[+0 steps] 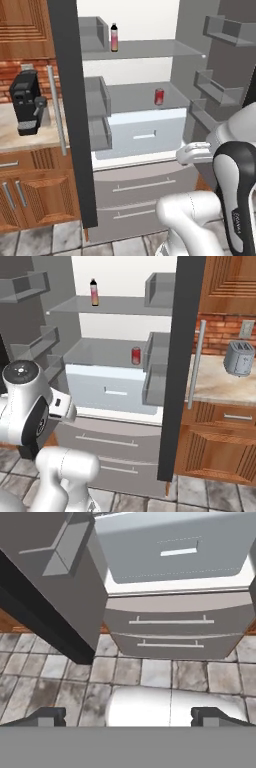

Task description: Open the fridge, grab two sodas, and place both sodas inside the bowl with ice on the dining counter.

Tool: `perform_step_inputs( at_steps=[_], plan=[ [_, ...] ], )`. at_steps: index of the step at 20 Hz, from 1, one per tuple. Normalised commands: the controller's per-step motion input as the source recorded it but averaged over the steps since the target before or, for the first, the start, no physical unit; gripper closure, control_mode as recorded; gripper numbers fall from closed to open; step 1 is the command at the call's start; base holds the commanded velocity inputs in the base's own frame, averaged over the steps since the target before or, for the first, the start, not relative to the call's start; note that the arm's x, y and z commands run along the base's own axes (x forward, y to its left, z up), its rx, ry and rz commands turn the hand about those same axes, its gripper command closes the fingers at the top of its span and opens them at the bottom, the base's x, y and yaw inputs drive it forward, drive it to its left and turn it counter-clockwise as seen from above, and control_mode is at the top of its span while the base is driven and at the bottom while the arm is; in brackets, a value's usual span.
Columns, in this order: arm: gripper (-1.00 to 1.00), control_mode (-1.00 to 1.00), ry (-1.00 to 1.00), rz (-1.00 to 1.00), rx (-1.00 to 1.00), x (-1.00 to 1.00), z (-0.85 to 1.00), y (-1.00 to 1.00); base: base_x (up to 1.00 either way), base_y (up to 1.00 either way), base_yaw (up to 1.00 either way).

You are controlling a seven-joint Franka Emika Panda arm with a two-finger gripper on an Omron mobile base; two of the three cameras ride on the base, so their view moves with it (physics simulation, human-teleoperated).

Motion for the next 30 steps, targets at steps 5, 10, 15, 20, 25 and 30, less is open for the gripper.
perform_step_inputs(
  at_steps=[5,10,15,20,25,30],
  plan=[
    [-1.0,1.0,0.0,0.0,0.0,0.0,0.0,0.0,0.63,-0.06,-0.07],
    [-1.0,1.0,0.0,0.0,0.0,0.0,0.0,0.0,0.76,0.0,-0.11],
    [-1.0,1.0,0.0,0.0,0.0,0.0,0.0,0.0,0.67,0.0,-0.13],
    [-1.0,1.0,0.0,0.0,0.0,0.0,0.0,0.0,0.65,0.0,-0.11],
    [-1.0,-1.0,-0.04,-0.01,-0.06,0.0,-0.07,0.0,0.35,0.0,-0.06],
    [-1.0,-1.0,-0.34,-0.05,-0.38,0.06,-0.2,0.0,0.0,0.0,0.0]
  ],
)
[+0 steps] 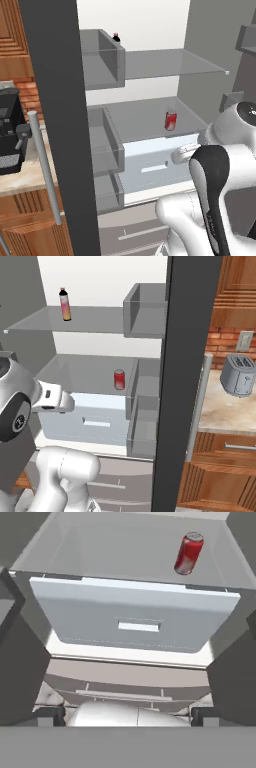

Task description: Open the fridge, grab two sodas, and place both sodas inside the bowl with ice on the dining counter.

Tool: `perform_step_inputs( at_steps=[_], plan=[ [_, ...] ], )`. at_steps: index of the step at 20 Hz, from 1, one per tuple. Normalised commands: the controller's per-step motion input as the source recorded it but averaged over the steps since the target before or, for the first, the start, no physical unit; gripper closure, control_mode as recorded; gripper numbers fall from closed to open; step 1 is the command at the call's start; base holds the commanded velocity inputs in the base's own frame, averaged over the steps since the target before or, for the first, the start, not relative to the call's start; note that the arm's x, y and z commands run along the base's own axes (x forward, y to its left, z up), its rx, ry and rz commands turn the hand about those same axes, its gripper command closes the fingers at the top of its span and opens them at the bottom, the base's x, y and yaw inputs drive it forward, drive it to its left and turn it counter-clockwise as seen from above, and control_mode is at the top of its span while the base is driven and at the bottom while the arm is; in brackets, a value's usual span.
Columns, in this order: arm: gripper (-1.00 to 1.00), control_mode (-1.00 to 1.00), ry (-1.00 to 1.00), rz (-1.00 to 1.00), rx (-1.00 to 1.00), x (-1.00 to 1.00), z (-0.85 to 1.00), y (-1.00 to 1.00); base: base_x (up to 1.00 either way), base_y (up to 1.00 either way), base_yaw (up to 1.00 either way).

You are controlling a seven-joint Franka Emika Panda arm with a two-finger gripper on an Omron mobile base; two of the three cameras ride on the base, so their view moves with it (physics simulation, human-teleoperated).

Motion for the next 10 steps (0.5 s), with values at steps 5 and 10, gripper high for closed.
perform_step_inputs(
  at_steps=[5,10],
  plan=[
    [-1.0,-1.0,-0.34,-0.05,-0.28,0.18,-0.1,-0.07,0.0,0.0,0.0],
    [-1.0,-1.0,-0.29,0.0,-0.07,0.0,-0.34,-0.3,0.0,0.0,0.0]
  ],
)
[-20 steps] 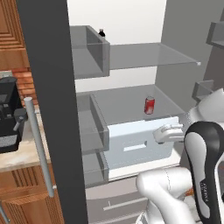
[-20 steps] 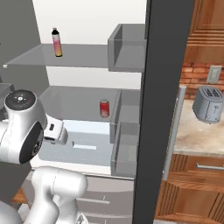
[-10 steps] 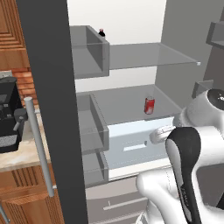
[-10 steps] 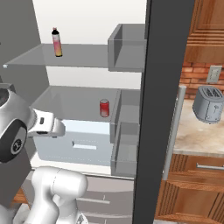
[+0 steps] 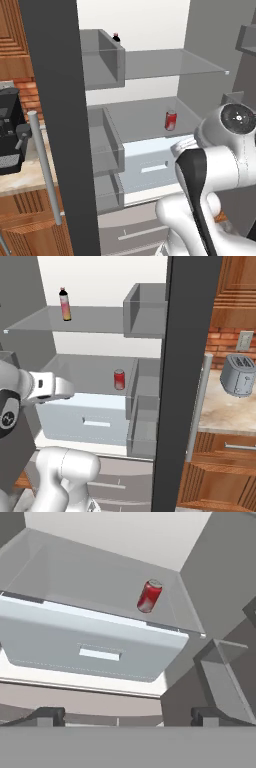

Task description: Open the fridge, grab two sodas, and place both sodas inside the bowl with ice on the dining counter.

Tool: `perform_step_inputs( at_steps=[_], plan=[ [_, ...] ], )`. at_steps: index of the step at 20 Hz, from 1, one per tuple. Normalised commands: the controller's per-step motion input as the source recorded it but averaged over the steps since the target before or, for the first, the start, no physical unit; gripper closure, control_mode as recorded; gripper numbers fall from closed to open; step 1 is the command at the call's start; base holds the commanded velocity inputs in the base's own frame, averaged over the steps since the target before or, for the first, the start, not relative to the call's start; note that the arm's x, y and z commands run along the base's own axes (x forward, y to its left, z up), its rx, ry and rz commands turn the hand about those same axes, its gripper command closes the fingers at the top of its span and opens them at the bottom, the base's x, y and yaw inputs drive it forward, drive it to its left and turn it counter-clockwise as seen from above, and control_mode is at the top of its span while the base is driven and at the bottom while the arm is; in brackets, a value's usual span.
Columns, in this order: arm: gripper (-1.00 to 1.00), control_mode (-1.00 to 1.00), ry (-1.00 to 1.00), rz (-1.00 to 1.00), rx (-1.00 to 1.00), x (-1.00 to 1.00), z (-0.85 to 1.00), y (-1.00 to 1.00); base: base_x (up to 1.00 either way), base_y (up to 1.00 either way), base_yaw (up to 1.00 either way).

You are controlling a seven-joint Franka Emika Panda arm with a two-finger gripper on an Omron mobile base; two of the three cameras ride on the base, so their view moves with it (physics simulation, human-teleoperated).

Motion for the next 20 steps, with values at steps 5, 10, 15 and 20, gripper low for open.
perform_step_inputs(
  at_steps=[5,10,15,20],
  plan=[
    [-1.0,-1.0,-0.33,0.0,0.0,0.0,-0.48,-0.29,0.0,0.0,0.0],
    [-1.0,-1.0,-0.27,0.02,0.0,0.22,-0.57,-0.03,0.0,0.0,0.0],
    [-1.0,-1.0,-0.2,0.01,0.04,0.34,-0.62,-0.06,0.0,0.0,0.0],
    [-1.0,-1.0,-0.15,0.0,0.07,0.34,-0.45,-0.14,0.0,0.0,0.0]
  ],
)
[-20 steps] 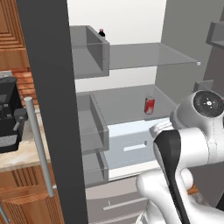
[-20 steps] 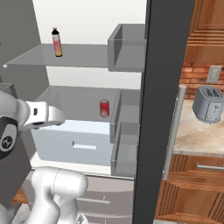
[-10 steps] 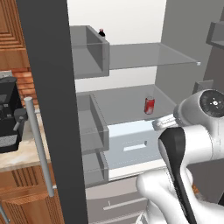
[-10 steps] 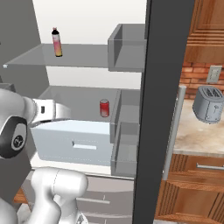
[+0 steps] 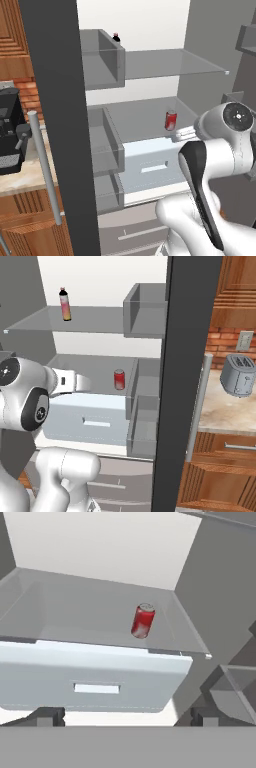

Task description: Open the fridge, grab two sodas, and place both sodas inside the bowl with ice on the dining counter.

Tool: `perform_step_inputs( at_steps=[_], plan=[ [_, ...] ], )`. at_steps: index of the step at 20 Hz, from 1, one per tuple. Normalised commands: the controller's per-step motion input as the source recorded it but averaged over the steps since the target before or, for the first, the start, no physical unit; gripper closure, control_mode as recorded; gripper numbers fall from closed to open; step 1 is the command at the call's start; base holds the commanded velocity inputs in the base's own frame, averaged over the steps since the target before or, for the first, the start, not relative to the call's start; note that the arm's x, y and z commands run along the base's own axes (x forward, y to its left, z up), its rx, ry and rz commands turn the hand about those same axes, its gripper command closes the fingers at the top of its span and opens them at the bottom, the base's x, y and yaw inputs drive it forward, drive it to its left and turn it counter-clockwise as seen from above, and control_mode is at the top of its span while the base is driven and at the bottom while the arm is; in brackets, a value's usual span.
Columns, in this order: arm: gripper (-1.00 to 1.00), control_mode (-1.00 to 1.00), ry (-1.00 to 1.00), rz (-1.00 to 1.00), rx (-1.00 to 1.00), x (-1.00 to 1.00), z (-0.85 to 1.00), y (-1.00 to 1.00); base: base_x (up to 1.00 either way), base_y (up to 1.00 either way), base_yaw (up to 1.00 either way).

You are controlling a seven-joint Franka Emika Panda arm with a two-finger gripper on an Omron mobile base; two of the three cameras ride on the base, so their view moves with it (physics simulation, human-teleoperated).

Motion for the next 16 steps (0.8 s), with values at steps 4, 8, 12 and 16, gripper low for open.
perform_step_inputs(
  at_steps=[4,8,12,16],
  plan=[
    [-1.0,-1.0,-0.12,0.0,0.03,0.27,-0.36,-0.1,0.0,0.0,0.0],
    [-1.0,-1.0,-0.06,0.0,0.02,0.07,-0.26,-0.02,0.0,0.0,0.0],
    [-1.0,-1.0,0.0,0.0,0.08,0.04,-0.17,-0.08,0.0,0.0,0.0],
    [-1.0,-1.0,0.0,-0.01,0.1,0.26,-0.08,-0.17,0.0,0.0,0.0]
  ],
)
